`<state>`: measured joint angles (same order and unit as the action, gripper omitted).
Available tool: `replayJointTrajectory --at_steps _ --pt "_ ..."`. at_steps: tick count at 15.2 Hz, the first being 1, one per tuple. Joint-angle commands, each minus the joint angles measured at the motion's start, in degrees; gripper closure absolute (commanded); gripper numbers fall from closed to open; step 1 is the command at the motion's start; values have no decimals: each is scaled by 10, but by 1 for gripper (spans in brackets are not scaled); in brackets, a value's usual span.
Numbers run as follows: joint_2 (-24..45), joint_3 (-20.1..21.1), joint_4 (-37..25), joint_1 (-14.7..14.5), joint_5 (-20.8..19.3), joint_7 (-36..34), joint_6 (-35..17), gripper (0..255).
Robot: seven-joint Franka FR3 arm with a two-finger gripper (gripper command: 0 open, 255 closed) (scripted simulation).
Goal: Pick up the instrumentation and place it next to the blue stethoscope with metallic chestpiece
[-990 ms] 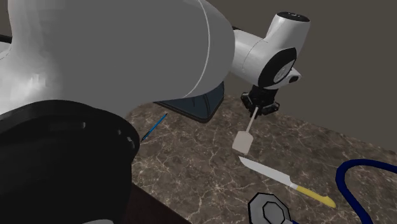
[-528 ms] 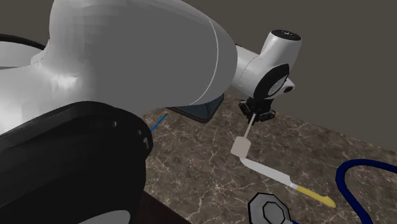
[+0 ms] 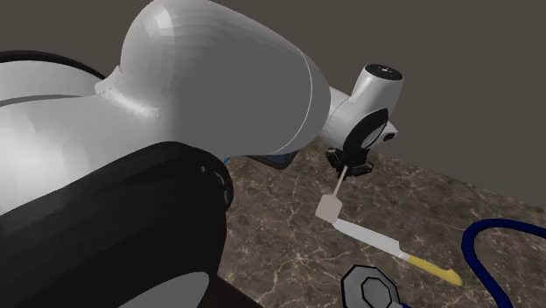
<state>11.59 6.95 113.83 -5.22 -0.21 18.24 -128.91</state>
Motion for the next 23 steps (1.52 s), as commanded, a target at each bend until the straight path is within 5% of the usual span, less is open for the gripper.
replayJointTrajectory --at_steps 1,10,11,16,20,23 --pt "9 0 5 0 -1 0 -15 255" --pt "15 -1 10 0 -2 -1 -25 255" --pt "15 -1 10 0 -2 -1 -25 0" --pt "15 -1 10 0 -2 -1 -25 0" --pt "-24 0 -15 2 4 3 38 0" --pt "-24 0 -15 2 4 3 38 0"
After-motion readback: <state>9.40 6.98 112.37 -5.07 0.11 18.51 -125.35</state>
